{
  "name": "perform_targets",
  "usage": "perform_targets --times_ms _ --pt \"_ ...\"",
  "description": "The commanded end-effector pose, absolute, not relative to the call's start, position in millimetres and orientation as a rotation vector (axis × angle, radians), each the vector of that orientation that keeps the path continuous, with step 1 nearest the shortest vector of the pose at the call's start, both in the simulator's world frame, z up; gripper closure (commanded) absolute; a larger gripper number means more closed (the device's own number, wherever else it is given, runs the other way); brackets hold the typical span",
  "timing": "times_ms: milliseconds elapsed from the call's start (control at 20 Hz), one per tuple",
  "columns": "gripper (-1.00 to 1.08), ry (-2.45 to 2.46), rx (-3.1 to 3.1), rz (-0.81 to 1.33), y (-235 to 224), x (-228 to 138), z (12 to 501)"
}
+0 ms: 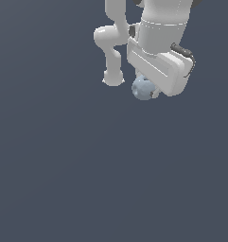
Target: Pick up the object and move it to a goal position.
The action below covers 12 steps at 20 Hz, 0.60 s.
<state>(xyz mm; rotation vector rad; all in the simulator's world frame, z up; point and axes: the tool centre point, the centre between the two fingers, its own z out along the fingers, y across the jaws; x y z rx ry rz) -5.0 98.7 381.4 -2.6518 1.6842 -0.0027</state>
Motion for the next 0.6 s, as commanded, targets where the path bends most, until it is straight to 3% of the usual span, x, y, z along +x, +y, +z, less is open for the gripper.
perform_targets --times_ms 0,550 --pt "1.08 1.684 -2.653 -0.001 101.4 -4.5 394.4" --pt "1.08 1.683 -2.653 0.000 105.2 -2.1 410.8"
